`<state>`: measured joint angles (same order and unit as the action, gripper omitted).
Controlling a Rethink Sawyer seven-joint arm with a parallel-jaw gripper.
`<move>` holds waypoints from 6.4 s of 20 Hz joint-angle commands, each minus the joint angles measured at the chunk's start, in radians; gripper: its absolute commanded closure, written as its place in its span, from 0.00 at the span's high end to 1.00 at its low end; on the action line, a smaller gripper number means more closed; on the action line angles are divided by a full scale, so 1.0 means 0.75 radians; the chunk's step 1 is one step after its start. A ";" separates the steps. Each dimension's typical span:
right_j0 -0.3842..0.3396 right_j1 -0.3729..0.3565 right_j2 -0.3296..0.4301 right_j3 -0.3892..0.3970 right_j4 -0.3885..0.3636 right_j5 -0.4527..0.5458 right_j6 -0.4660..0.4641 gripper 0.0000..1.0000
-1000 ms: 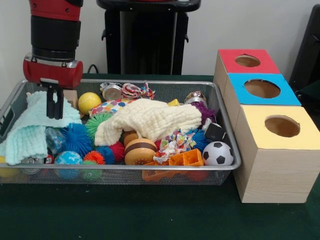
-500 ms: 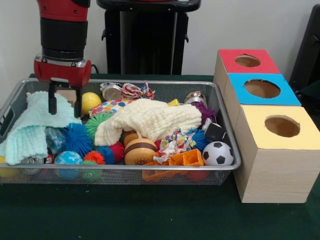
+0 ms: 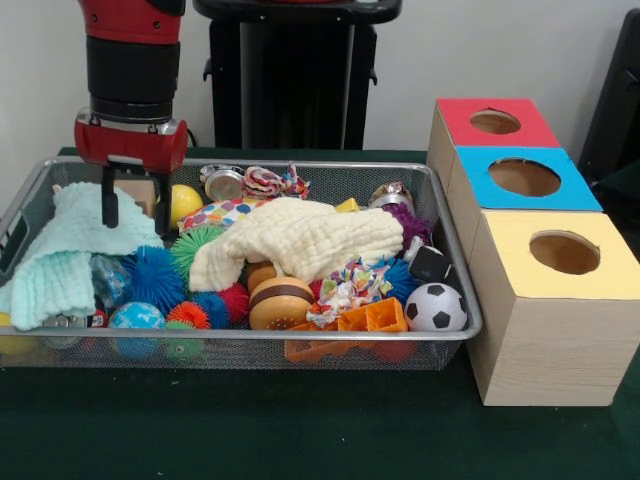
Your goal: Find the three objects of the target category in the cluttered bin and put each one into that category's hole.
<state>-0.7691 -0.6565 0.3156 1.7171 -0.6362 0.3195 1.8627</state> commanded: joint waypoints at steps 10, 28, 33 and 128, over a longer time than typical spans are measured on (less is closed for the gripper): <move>-0.008 0.036 0.089 0.058 -0.015 0.033 -0.050 1.00; -0.028 0.054 0.128 0.055 0.000 0.072 -0.080 1.00; -0.029 0.069 0.126 0.046 -0.014 0.062 -0.078 1.00; -0.252 0.246 0.263 -0.069 -0.131 0.198 -0.305 1.00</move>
<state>-0.9508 -0.4975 0.4670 1.7027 -0.6424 0.3737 1.8627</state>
